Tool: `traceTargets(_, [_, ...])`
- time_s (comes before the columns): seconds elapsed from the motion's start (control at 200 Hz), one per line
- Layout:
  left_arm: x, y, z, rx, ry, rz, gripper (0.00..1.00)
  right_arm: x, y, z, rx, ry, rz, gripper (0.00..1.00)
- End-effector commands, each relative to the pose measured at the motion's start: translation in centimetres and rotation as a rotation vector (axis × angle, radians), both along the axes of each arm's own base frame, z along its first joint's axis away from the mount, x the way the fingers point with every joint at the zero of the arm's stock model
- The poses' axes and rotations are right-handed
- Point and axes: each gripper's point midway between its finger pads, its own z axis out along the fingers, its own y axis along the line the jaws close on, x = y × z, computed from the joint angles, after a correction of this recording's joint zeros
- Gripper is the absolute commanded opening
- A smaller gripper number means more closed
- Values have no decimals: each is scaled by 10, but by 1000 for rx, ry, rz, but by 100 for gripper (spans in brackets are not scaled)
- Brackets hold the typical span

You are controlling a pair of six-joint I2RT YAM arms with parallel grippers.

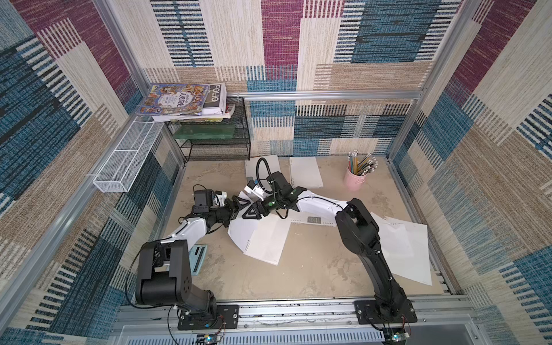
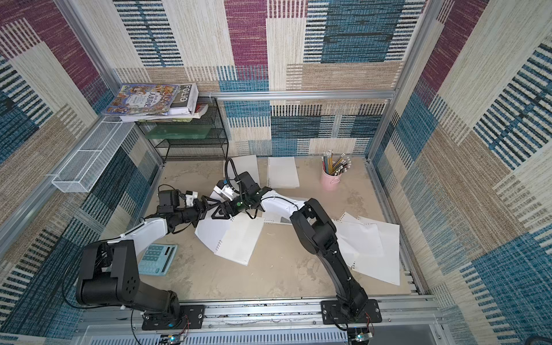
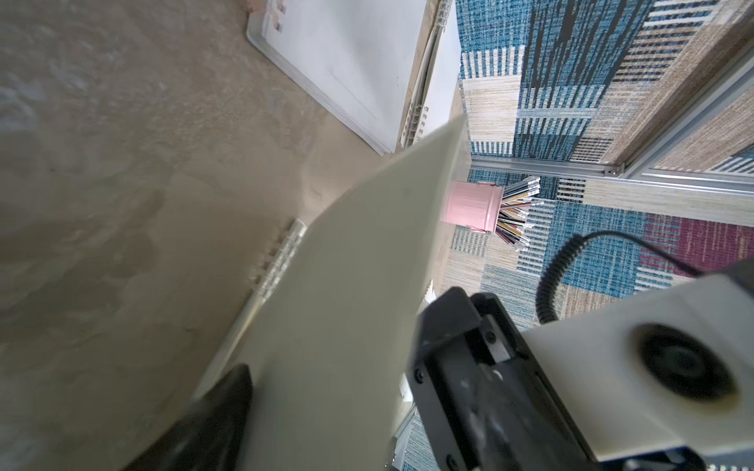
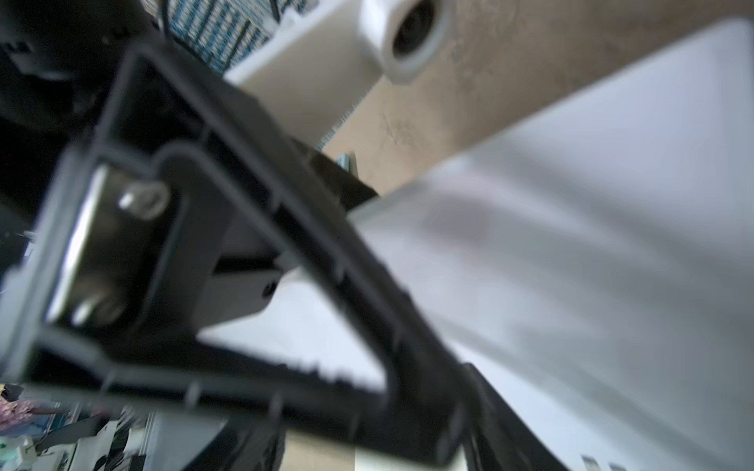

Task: Tear off pages from different notebooks
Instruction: Open the notebook at the center of the board, then tear off the paper from the notebook.

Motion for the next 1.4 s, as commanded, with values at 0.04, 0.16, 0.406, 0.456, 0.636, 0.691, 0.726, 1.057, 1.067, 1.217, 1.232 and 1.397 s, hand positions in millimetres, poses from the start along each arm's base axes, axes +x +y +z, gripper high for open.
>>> traceTargets(0.04, [-2, 2, -3, 7, -4, 2, 55, -12, -50, 2, -123, -32, -64, 67])
traceTargets(0.16, [-9, 8, -5, 67, 15, 20, 45, -15, -102, -1, -227, -21, -207, 69])
traceTargets(0.406, [-22, 12, -3, 138, 19, 26, 43, -20, -179, -47, -353, 176, -493, 71])
traceTargets(0.456, [-23, 10, -5, 137, 23, 21, 43, -21, -180, -51, -352, 198, -506, 71])
traceTargets(0.636, [-24, 6, -8, 147, 35, 10, 43, -16, -182, -66, -371, 237, -542, 73])
traceTargets(0.691, [-24, 6, -8, 153, 36, 8, 42, -14, -186, -73, -391, 248, -559, 73])
traceTargets(0.726, [-25, 7, -8, 159, 39, 9, 42, -12, -190, -77, -412, 250, -580, 73])
traceTargets(1.057, [-25, 4, -11, 176, 45, 0, 42, -1, -184, -77, -350, 257, -602, 71])
traceTargets(1.067, [-25, 4, -11, 176, 45, 0, 42, -1, -183, -77, -349, 258, -600, 71])
traceTargets(1.217, [-25, 3, -12, 184, 48, -1, 42, 3, -174, -74, -324, 260, -592, 68])
traceTargets(1.232, [-25, 3, -12, 185, 48, -2, 42, 4, -173, -73, -321, 259, -591, 68])
traceTargets(1.397, [-26, 2, -14, 195, 58, -4, 42, 6, -164, -62, -282, 257, -572, 61])
